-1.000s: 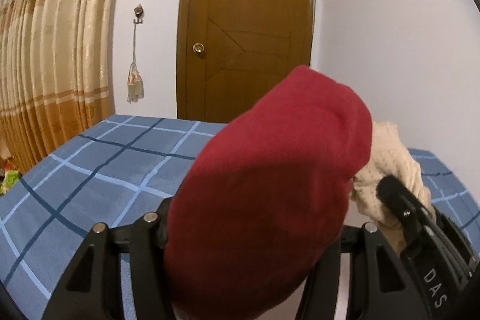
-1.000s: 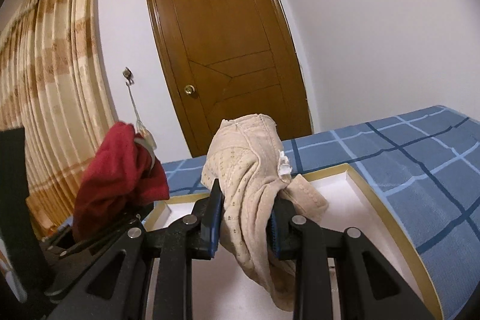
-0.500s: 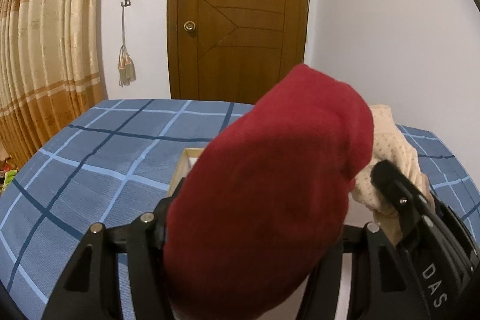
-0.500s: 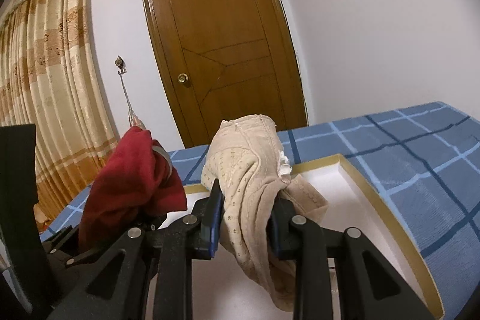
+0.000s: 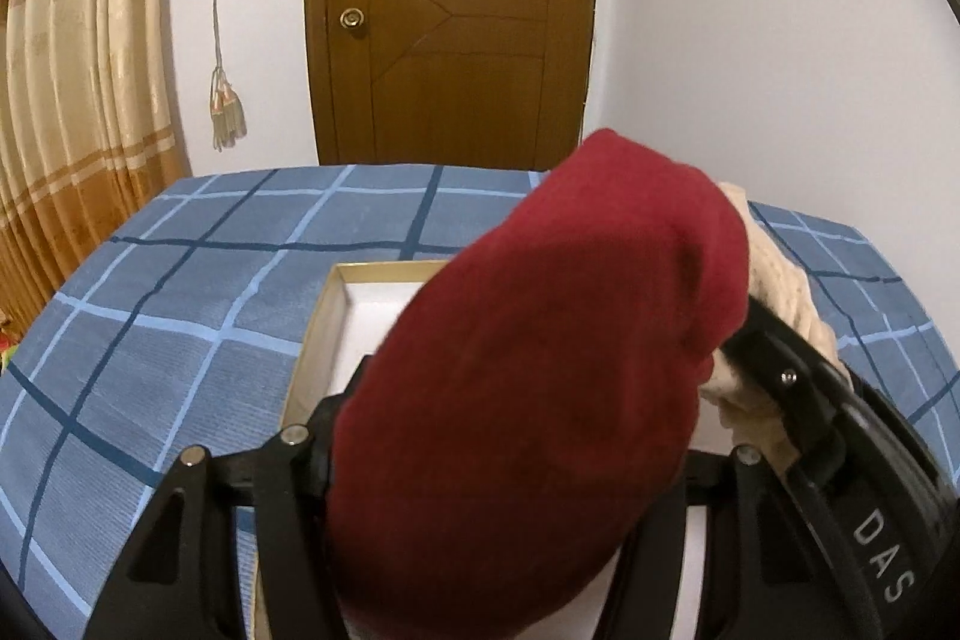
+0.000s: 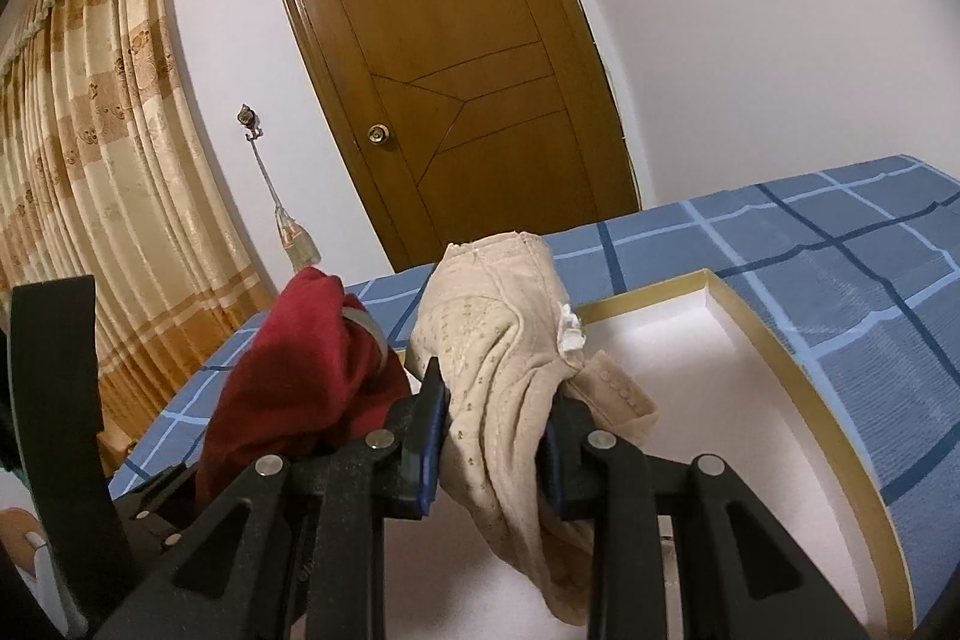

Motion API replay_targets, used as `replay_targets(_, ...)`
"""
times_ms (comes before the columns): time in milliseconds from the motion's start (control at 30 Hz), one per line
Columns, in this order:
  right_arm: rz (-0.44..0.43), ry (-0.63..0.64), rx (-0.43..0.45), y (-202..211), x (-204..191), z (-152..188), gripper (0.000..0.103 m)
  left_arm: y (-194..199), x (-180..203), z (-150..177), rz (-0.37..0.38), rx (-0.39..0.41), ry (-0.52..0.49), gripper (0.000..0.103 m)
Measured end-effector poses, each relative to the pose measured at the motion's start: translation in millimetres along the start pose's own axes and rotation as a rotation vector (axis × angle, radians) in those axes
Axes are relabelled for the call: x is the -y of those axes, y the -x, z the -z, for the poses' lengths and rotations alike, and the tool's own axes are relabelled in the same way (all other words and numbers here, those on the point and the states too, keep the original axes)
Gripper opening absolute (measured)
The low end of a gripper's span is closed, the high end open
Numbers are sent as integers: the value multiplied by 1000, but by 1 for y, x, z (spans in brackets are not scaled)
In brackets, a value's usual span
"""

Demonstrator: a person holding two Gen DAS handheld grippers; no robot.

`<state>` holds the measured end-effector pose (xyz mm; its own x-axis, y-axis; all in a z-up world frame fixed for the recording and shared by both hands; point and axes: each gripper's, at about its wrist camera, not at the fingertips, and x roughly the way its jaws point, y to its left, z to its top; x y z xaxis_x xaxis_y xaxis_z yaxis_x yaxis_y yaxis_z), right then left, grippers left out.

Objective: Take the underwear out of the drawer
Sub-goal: 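Lower the dark red garment into the tray and open the left tool, then lower the beige underwear into the tray and open the right tool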

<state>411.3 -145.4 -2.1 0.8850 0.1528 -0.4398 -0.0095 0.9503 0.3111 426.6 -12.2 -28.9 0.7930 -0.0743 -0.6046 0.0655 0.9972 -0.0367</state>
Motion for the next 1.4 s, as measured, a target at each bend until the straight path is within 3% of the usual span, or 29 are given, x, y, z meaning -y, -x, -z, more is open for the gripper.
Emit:
replay_targets(400,7,10,-6,-2,-3,0,37,4,-1,0,-54,22,3,71)
replay_targets(567,30,18,27,4,-5,1,47,12,-1,1,-70,68,5,87)
replay_targets(700,52,19,65,12,-5,1,56,20,-2,3,-79,120,13,93)
replay_targets(833,69,23,93,18,-5,1,57,25,-5,4,-75,155,22,93)
replay_targets(1033,74,32,151,30,-8,2,57,36,-1,8,-90,233,3,102)
replay_targets(1300,65,19,155,33,-6,2,58,37,-4,7,-87,235,6,102)
replay_targets(1400,41,6,144,32,-2,1,65,36,-5,7,-96,235,8,102)
